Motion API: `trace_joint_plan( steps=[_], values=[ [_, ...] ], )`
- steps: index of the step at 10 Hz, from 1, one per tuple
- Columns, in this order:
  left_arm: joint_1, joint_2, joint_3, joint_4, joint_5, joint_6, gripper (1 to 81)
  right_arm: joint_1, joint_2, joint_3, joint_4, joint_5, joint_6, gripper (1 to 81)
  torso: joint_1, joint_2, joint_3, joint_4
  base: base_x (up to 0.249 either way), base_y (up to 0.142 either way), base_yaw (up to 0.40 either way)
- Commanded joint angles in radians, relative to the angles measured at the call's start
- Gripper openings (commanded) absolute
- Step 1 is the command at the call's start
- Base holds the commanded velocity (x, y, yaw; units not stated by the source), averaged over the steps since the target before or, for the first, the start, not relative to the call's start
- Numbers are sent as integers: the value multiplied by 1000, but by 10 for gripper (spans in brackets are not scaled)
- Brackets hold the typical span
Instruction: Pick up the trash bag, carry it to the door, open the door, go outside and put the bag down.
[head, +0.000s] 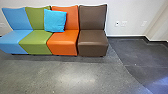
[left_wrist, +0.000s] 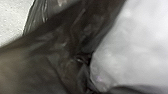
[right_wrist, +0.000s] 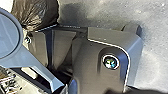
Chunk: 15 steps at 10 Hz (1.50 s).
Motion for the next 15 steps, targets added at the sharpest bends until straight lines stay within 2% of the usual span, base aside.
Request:
trace_joint_plan(
  steps=[1, 5, 6, 9, 15],
  values=[
    [-18, -16, 7, -3, 130, 4, 10, -15, -50, 76, 6, -18, -43, 811, -62, 97, 0, 0, 0, 0, 0],
    [3, 4, -33, -3, 121, 11, 10, -60, -44, 103, -2, 27, -77, 811, -154, 240, 0, 0, 0, 0, 0],
    [8, 7, -42, -3, 120, 17, 10, -61, -38, 97, -3, 27, -77, 811, -179, 278, 52, 0, 0, 0, 0],
    [16, 8, -42, -3, 115, 17, 10, -61, -35, 92, -3, 27, -77, 811, -236, 369, 95, 0, 0, 0, 0],
    [46, 7, -39, -5, 115, 34, 10, -67, 22, 18, -3, 27, -78, 811, -379, 589, 225, 0, 0, 0, 0]
  ],
)
